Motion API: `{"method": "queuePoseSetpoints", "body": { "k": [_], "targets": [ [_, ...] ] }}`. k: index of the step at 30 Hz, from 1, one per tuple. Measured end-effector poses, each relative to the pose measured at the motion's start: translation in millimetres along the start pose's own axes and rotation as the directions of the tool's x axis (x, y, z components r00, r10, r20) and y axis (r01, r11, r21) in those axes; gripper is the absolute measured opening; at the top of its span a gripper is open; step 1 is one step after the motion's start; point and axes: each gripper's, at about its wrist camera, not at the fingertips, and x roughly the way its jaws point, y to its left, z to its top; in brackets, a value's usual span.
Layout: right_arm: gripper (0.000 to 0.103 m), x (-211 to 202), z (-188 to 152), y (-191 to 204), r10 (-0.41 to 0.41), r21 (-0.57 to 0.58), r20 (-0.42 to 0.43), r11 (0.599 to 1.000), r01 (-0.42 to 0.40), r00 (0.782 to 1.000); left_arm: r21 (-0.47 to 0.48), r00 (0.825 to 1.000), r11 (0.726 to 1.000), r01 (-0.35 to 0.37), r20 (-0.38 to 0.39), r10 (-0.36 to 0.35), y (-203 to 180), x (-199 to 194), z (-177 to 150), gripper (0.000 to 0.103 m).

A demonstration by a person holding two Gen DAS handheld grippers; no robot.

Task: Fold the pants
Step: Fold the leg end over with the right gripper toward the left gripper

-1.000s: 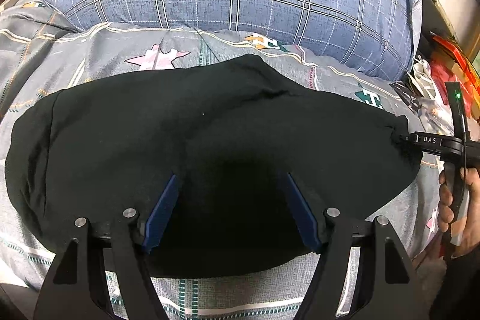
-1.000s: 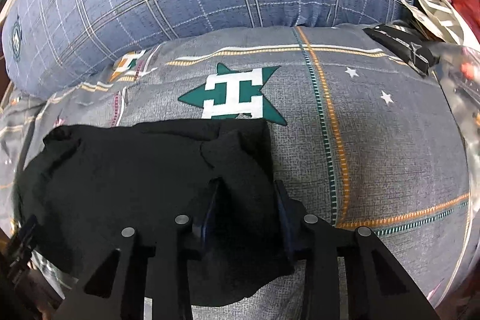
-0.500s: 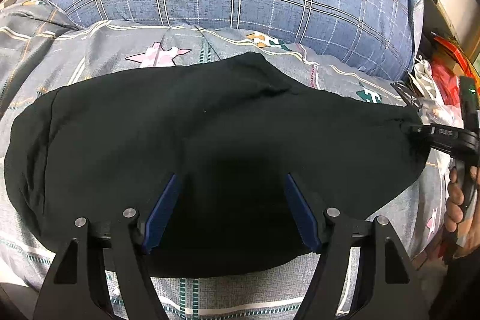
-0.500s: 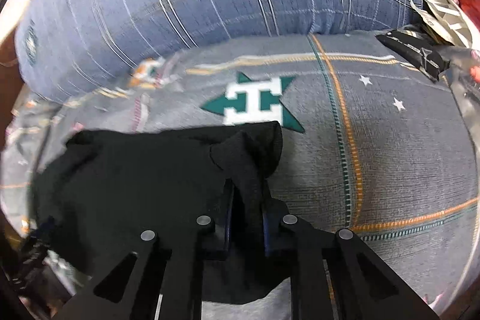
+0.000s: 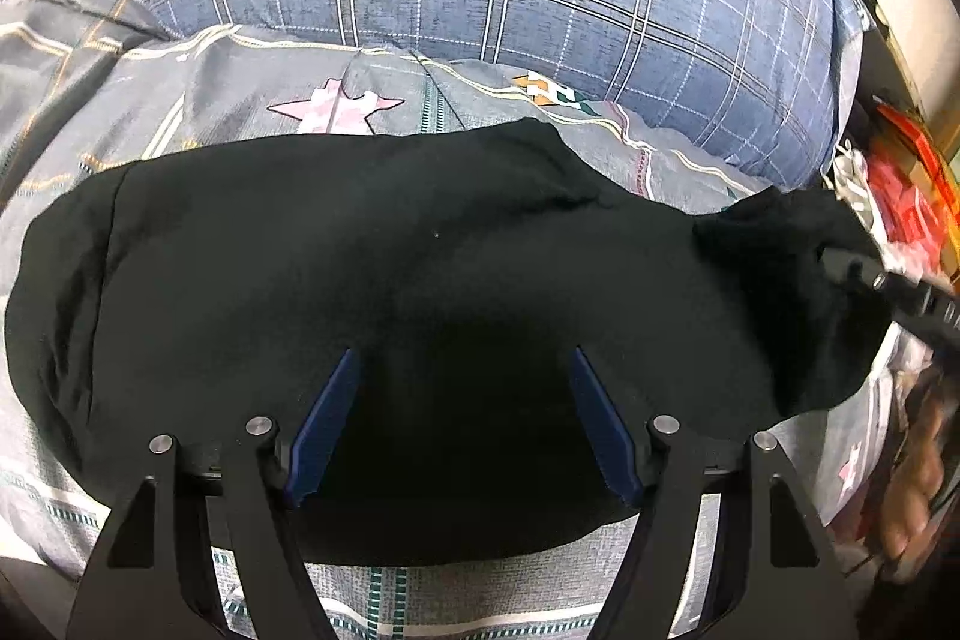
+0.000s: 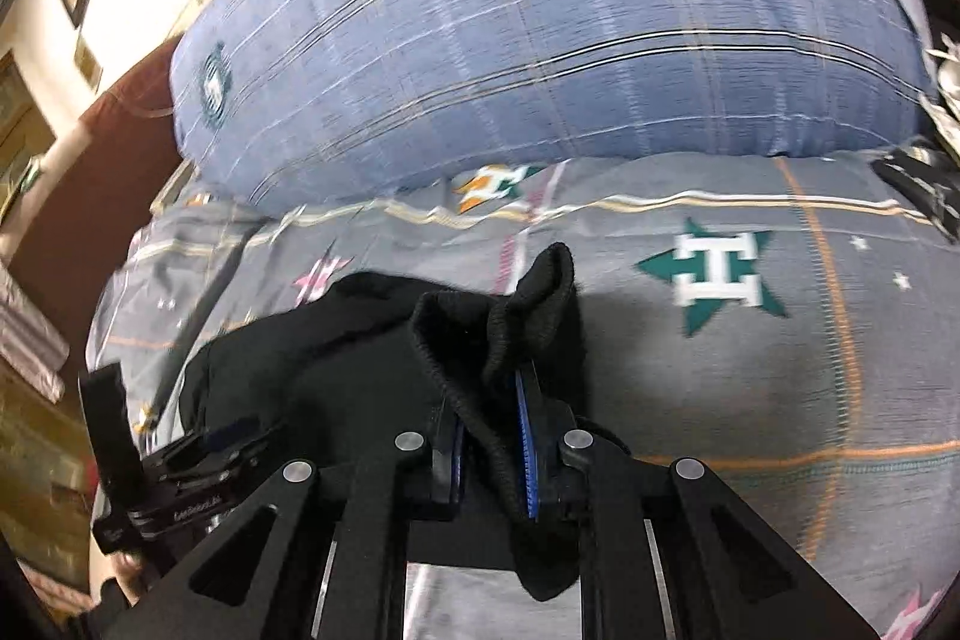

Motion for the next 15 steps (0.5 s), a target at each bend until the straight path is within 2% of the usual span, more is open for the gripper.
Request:
{"method": "queuePoseSetpoints", "body": {
  "k": [6,9,11,12,14,15],
  "targets": [
    [0.014,33,-15,35,-0.001,-0.009,-0.056,1.000,0.001,0.998,-0.022,1.000,1.000,-0.002,0.009,0.002,7,-3,3,0.072],
    [0.020,65,-25,54,-0.020,0.014,-0.119,1.000,0.022,0.993,-0.042,1.000,0.999,-0.012,0.020,0.013,14,-7,6,0.072],
    [0.028,81,-28,67,-0.039,-0.035,-0.172,0.999,0.033,0.984,-0.063,1.000,0.998,-0.011,0.026,0.012,21,-11,6,0.072],
    [0.034,81,-29,72,-0.020,-0.046,-0.173,0.999,0.012,0.985,-0.073,0.999,0.997,-0.012,0.031,0.014,24,-13,6,0.072],
    [0.039,68,-26,72,0.066,-0.038,-0.138,0.997,-0.072,0.988,-0.089,0.999,0.996,-0.010,0.042,0.014,29,-17,5,0.072],
    [0.050,59,-24,71,0.118,-0.023,-0.114,0.992,-0.121,0.986,-0.095,0.999,0.995,-0.009,0.046,0.013,31,-18,4,0.072]
  ]
}}
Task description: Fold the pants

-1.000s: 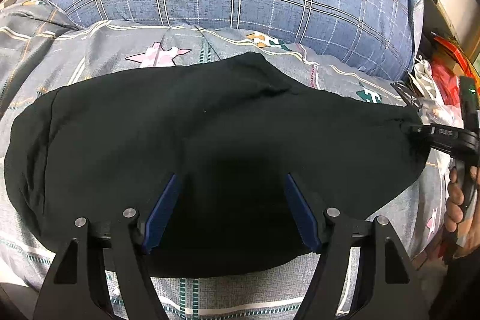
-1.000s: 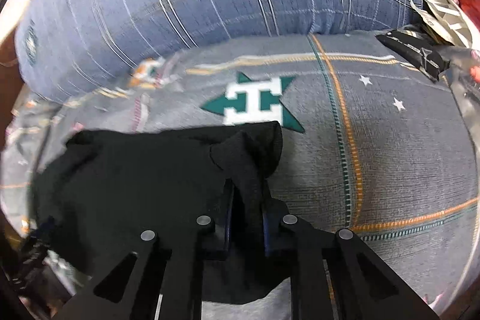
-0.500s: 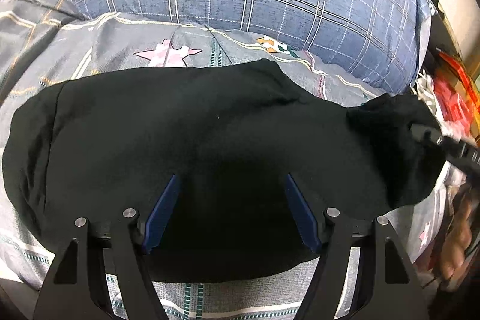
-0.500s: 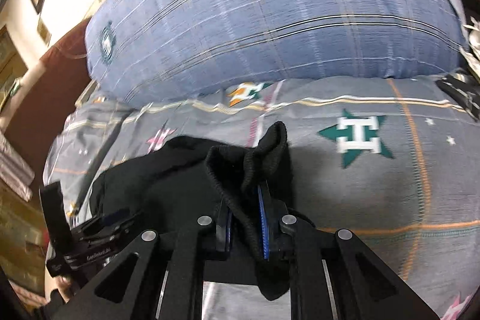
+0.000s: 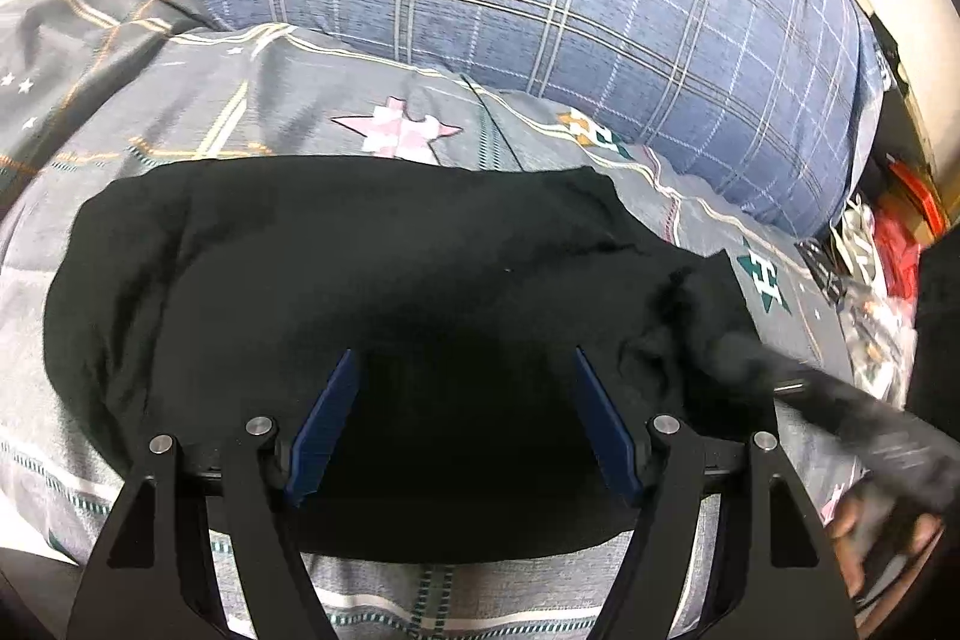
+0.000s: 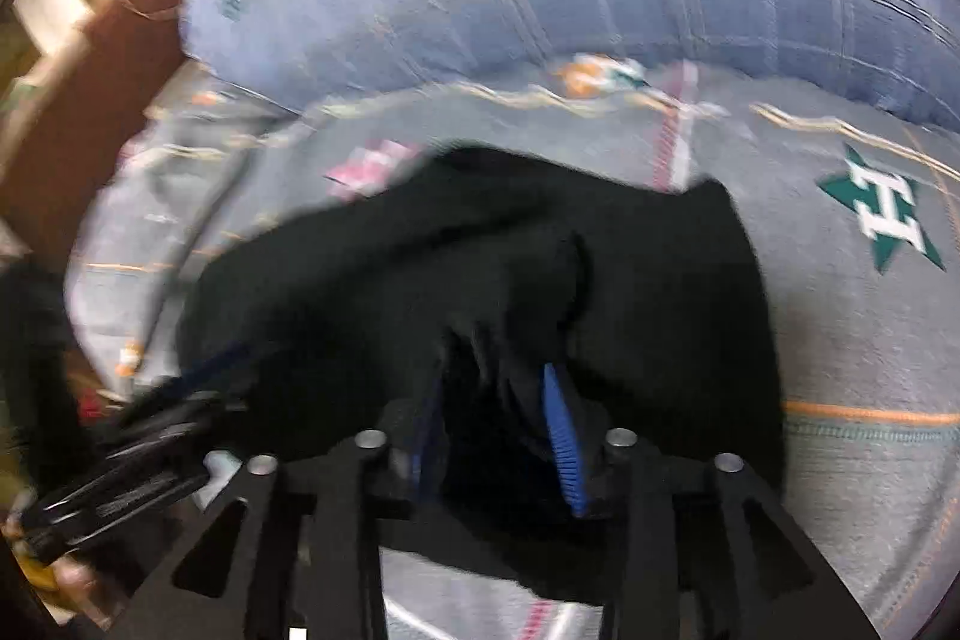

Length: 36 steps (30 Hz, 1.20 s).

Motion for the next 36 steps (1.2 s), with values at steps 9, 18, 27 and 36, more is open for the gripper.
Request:
{"method": "queuePoseSetpoints", "body": {
  "k": [9,18,27,36],
  "targets": [
    [0.069,-28,10,-45,-0.073,0.133,0.107,0.989,0.059,0.992,-0.100,1.000,0.995,0.025,-0.003,-0.025,15,-36,-23,0.072],
    [0.069,-11,14,-68,-0.021,0.244,0.128,0.970,-0.011,0.992,0.048,1.000,0.999,-0.012,0.011,0.011,3,-76,-52,0.072],
    [0.069,-5,13,-54,0.067,0.230,0.144,0.968,-0.100,0.987,0.101,0.998,0.993,-0.055,0.043,0.050,0,-78,-61,0.072],
    [0.069,-12,11,-60,0.107,0.250,0.143,0.958,-0.141,0.984,0.037,0.998,0.998,-0.056,0.026,0.055,2,-76,-63,0.072]
  ]
}}
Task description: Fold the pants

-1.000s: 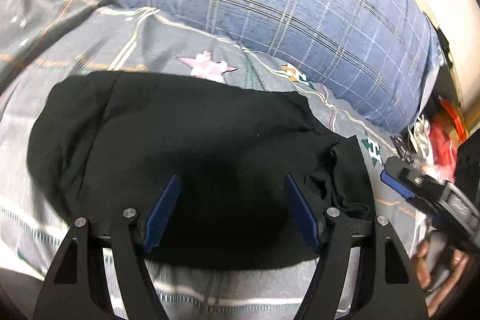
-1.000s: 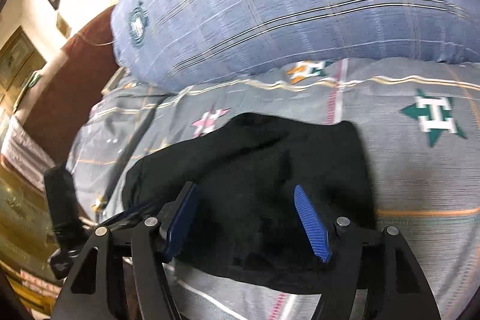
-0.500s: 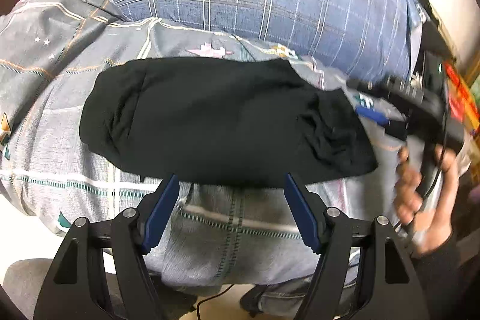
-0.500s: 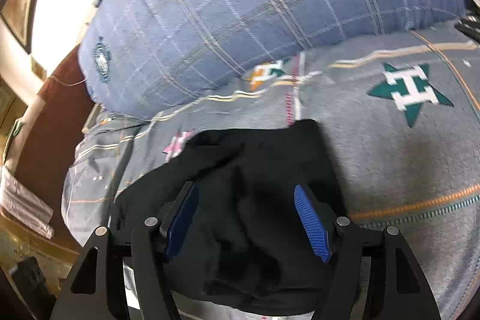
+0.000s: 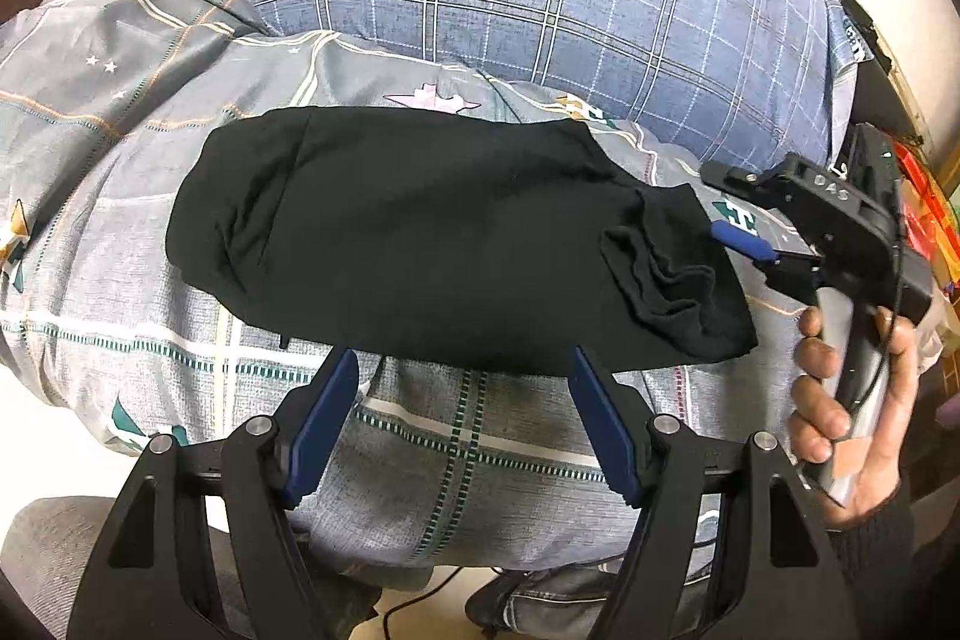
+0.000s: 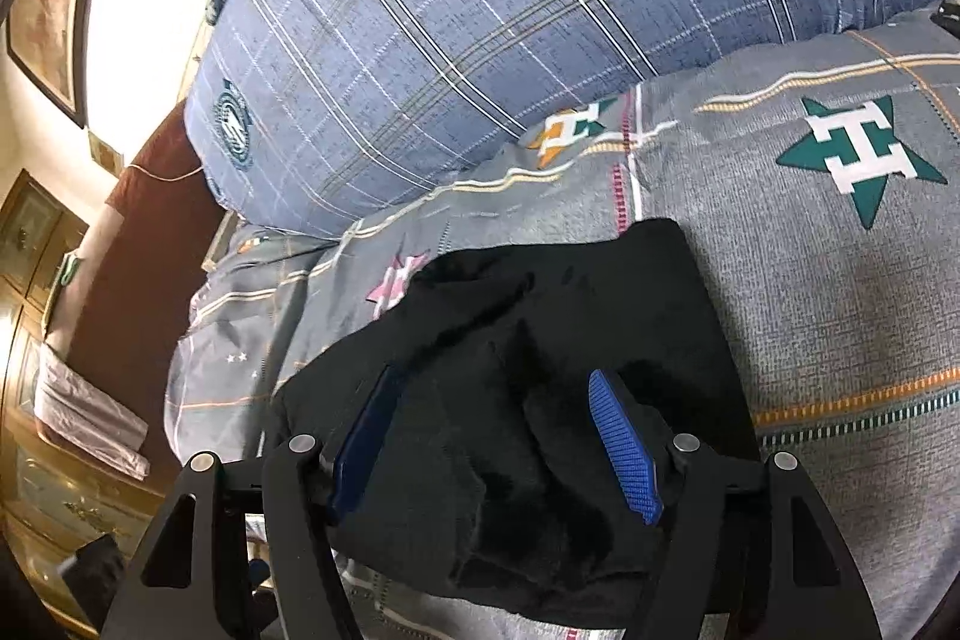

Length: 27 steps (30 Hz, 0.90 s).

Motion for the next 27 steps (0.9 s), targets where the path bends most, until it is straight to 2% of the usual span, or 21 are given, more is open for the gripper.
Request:
{"method": "queuePoseSetpoints", "body": {
  "k": [3,9,12,16,23,25,27],
  "targets": [
    [0.069,-3,-1,-3,0.019,0.009,-0.011,1.000,-0.019,1.000,-0.007,1.000,1.000,-0.019,-0.003,0.019,1,1,-1,0.072],
    [0.069,-6,-4,-4,-0.007,-0.009,-0.024,1.000,0.007,1.000,-0.028,1.000,0.999,-0.027,-0.011,0.027,0,0,-5,0.072],
    [0.076,-7,-5,-1,-0.019,-0.024,-0.023,1.000,0.019,1.000,-0.009,0.999,0.999,-0.039,-0.005,0.039,-3,-2,-6,0.072],
    [0.076,-10,-7,0,-0.024,-0.030,-0.026,0.999,0.023,0.999,-0.001,0.999,0.999,-0.043,-0.001,0.043,-4,-2,-6,0.072],
    [0.076,-18,-5,-3,-0.032,-0.002,-0.005,0.999,0.032,0.999,-0.005,1.000,1.000,-0.001,0.008,0.001,-8,1,-2,0.072],
    [0.076,-27,-6,3,-0.046,-0.031,0.025,0.998,0.047,0.999,0.024,1.000,0.999,0.025,0.009,-0.025,-16,0,2,0.072],
    [0.076,-39,-10,8,-0.077,-0.057,0.067,0.995,0.081,0.995,0.075,0.996,0.994,0.082,0.015,-0.083,-28,-3,8,0.072]
  ]
}}
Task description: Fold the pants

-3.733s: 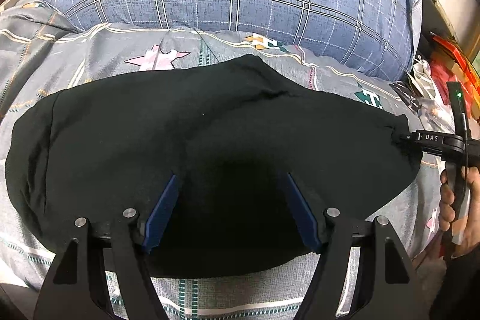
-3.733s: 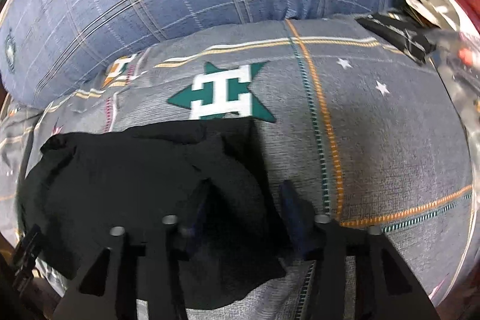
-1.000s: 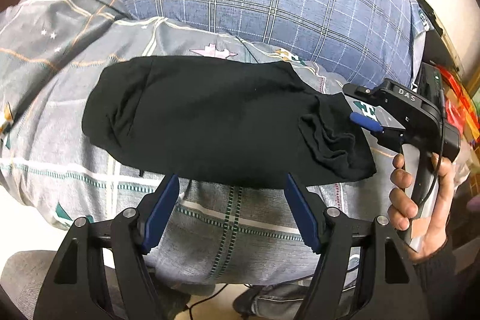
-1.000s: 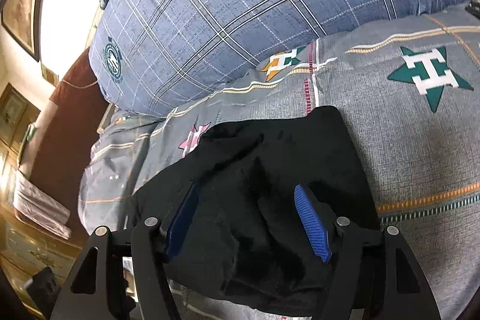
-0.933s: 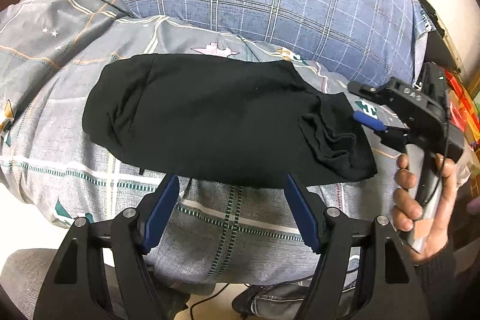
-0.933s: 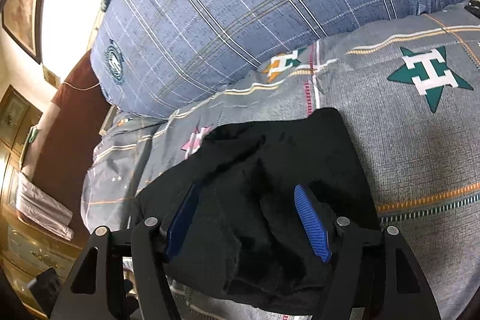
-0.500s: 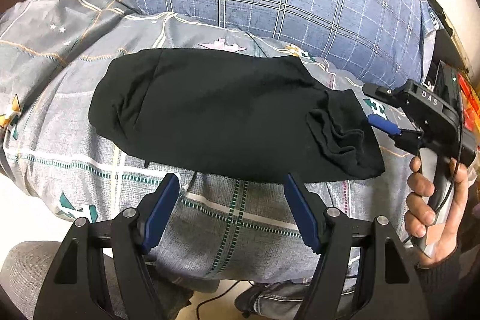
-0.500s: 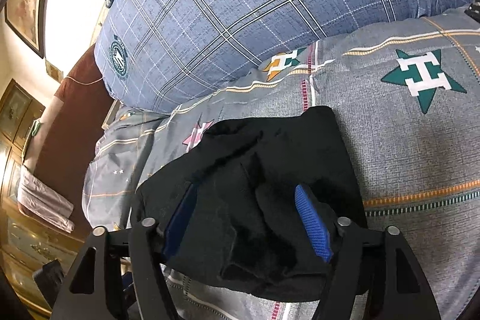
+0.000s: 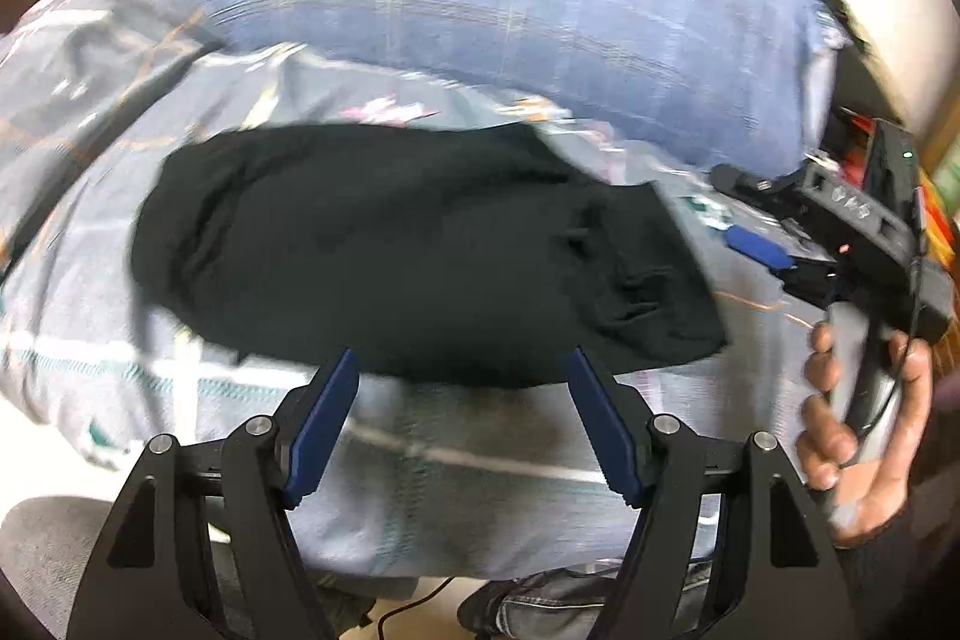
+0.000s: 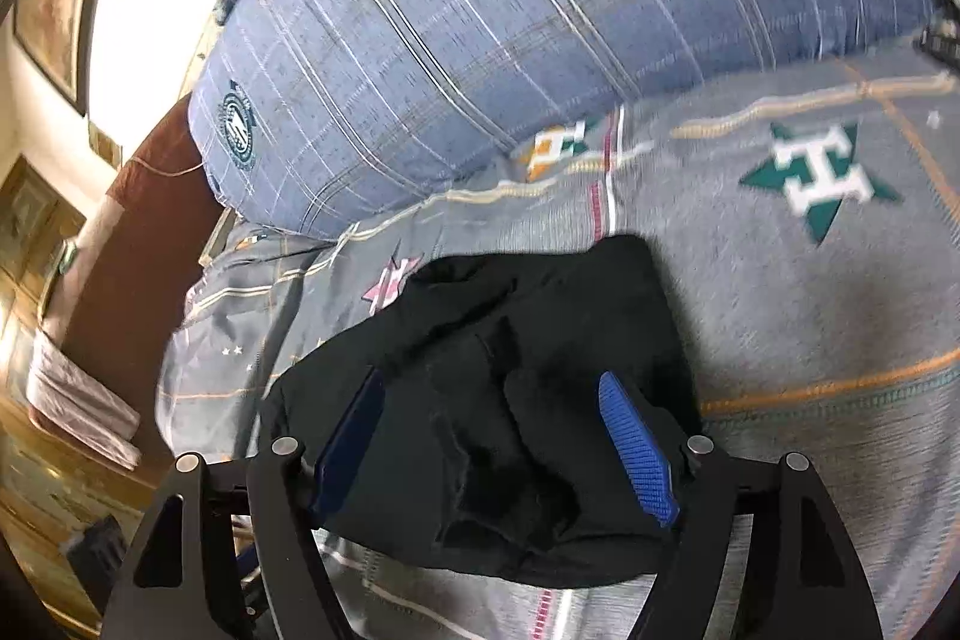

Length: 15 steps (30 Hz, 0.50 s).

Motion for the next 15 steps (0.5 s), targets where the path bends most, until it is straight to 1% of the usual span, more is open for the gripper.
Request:
{"method": "queuePoseSetpoints", "body": {
  "k": [1,3,5,7,8,9,12,15],
  "targets": [
    [0.076,-9,-5,0,-0.015,0.005,0.023,1.000,0.015,1.000,0.019,1.000,1.000,0.021,0.006,-0.021,-4,0,4,0.072],
    [0.076,-20,-15,-1,-0.010,0.024,0.024,1.000,0.009,1.000,0.051,0.998,0.996,0.067,0.003,-0.067,-10,6,17,0.072],
    [0.076,-29,-26,0,-0.008,0.029,0.030,1.000,0.007,1.000,0.079,0.996,0.993,0.084,-0.001,-0.084,-15,16,34,0.072],
    [0.076,-39,-40,5,-0.051,0.005,0.043,0.999,0.051,0.998,0.095,0.996,0.992,0.085,0.016,-0.087,-19,23,52,0.072],
    [0.076,-42,-47,7,-0.075,-0.008,0.047,0.997,0.075,0.996,0.085,0.995,0.992,0.098,0.020,-0.100,-21,27,61,0.072],
    [0.076,-44,-55,8,-0.098,-0.018,0.043,0.995,0.098,0.994,0.067,0.992,0.990,0.122,0.007,-0.123,-23,32,67,0.072],
    [0.076,-54,-76,14,-0.138,-0.048,0.022,0.989,0.139,0.990,0.014,0.975,0.975,0.223,-0.020,-0.223,-26,40,75,0.072],
    [0.076,-67,-92,15,-0.197,-0.042,0.011,0.980,0.197,0.980,0.013,0.970,0.970,0.244,-0.013,-0.244,-29,36,70,0.072]
  ]
}}
